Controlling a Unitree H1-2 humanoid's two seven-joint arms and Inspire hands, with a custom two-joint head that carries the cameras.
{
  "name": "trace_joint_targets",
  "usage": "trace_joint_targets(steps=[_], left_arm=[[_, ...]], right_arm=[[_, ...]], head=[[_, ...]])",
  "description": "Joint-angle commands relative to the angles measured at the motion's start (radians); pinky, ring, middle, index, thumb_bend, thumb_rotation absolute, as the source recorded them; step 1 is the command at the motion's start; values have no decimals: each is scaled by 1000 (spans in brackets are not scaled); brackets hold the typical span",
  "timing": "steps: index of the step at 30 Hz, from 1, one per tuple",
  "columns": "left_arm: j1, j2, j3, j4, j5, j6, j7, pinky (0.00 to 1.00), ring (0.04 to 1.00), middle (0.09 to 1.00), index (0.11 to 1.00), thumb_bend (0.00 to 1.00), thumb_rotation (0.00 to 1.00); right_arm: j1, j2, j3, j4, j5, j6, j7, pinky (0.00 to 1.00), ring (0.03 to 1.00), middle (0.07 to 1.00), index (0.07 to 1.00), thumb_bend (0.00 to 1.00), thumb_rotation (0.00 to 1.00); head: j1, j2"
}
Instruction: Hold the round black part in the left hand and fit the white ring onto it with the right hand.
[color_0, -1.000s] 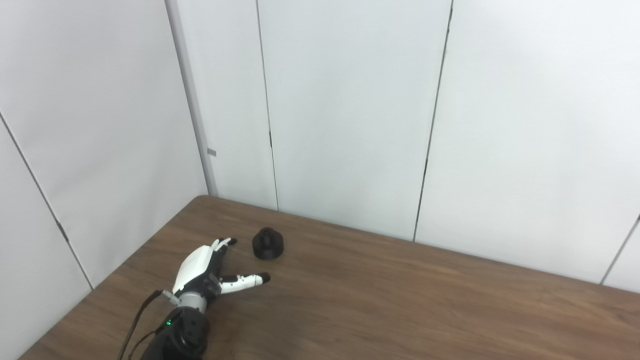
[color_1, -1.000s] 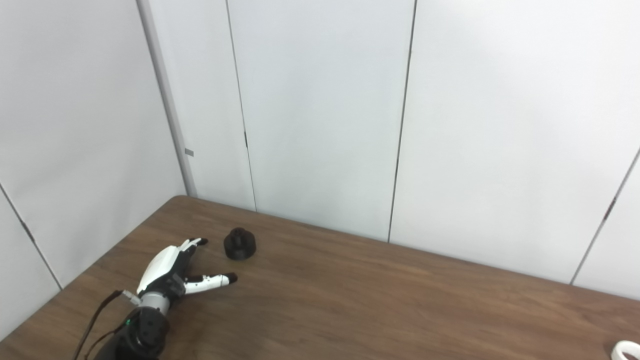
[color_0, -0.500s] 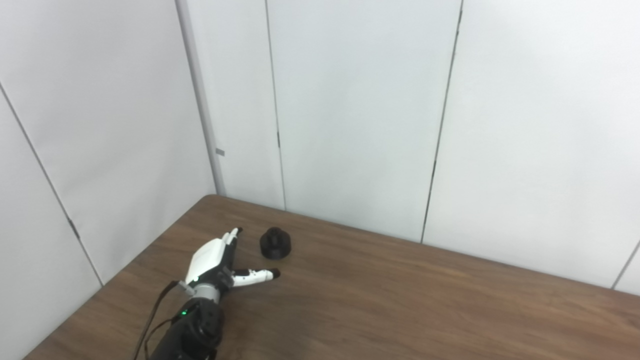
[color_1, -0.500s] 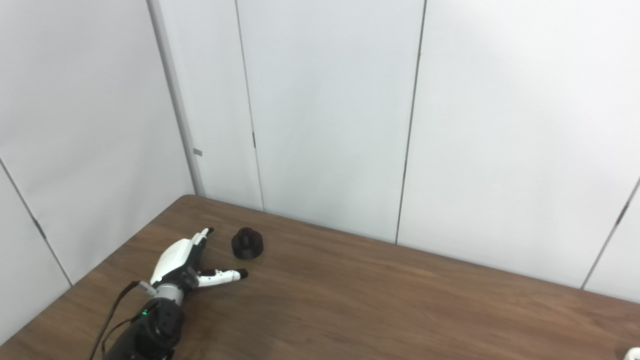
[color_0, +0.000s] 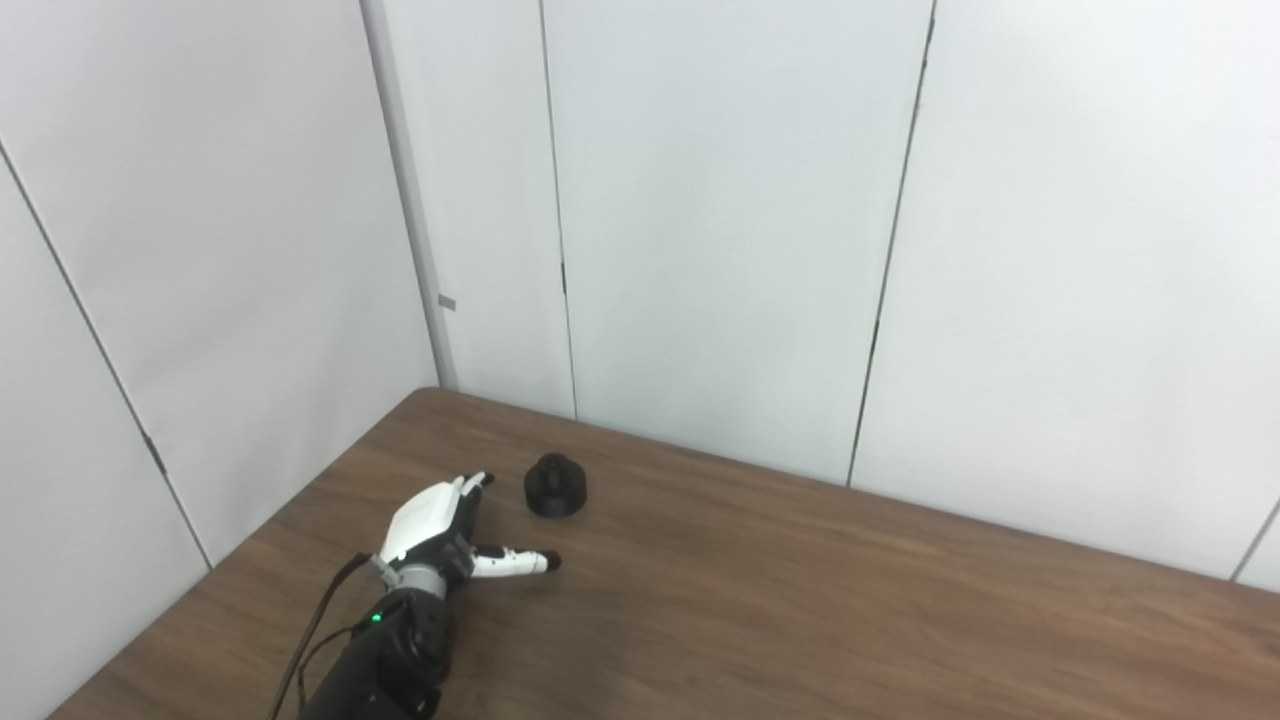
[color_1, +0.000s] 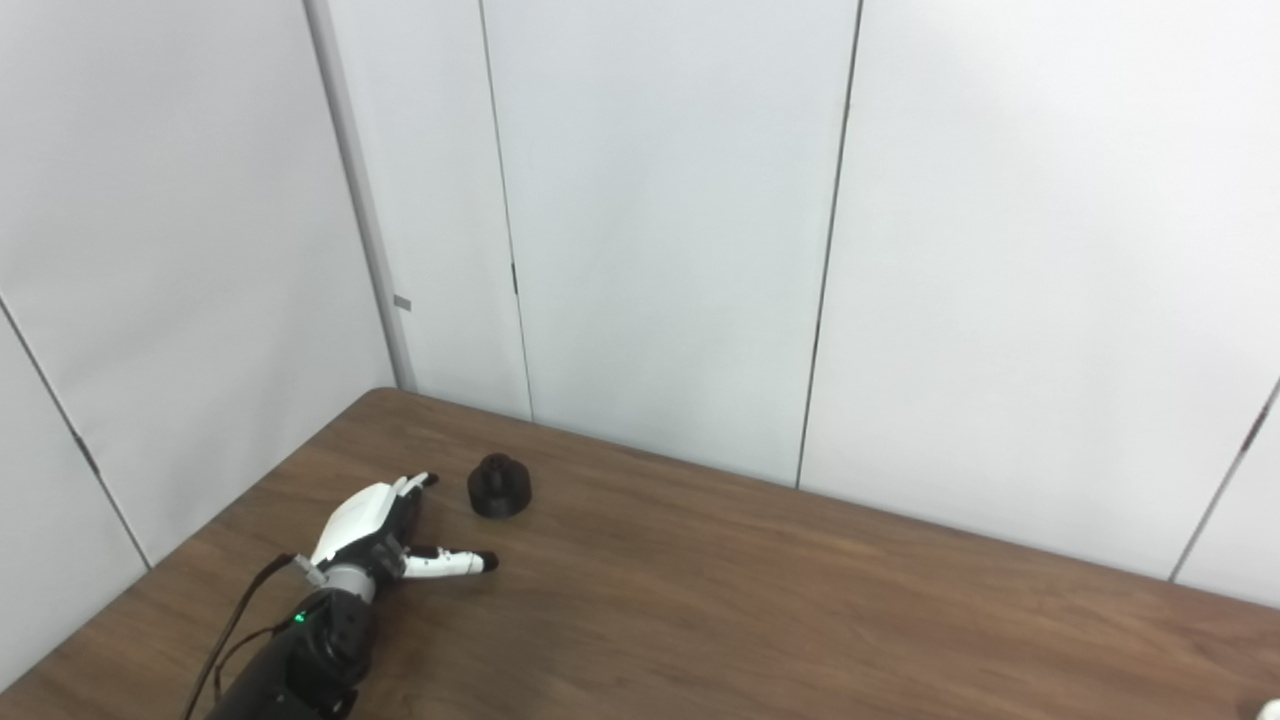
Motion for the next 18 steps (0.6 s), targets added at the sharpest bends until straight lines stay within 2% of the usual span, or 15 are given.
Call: trace_joint_targets(steps=[1,7,11,18], left_arm=[[-50,37,-1,11,2,-3,19,1000,1000,1000,929,1000,457],[-73,33,-20,52,4,-3,34,1000,1000,1000,926,1000,492],[-93,35,-42,74,-4,1,0,1000,1000,1000,929,1000,532],[-116,26,-55,94,13,4,-40,1000,1000,1000,911,1000,496]], right_arm=[[26,0,-3,-4,9,1,1,955,982,997,957,625,785],[47,1,-9,-26,25,-2,3,954,983,997,956,631,781],[63,3,-11,-47,31,2,2,951,976,988,946,617,769],[103,-6,-17,-97,43,17,7,955,973,988,942,614,764]], head=[[-1,2],[-12,9],[-17,16],[-30,38]])
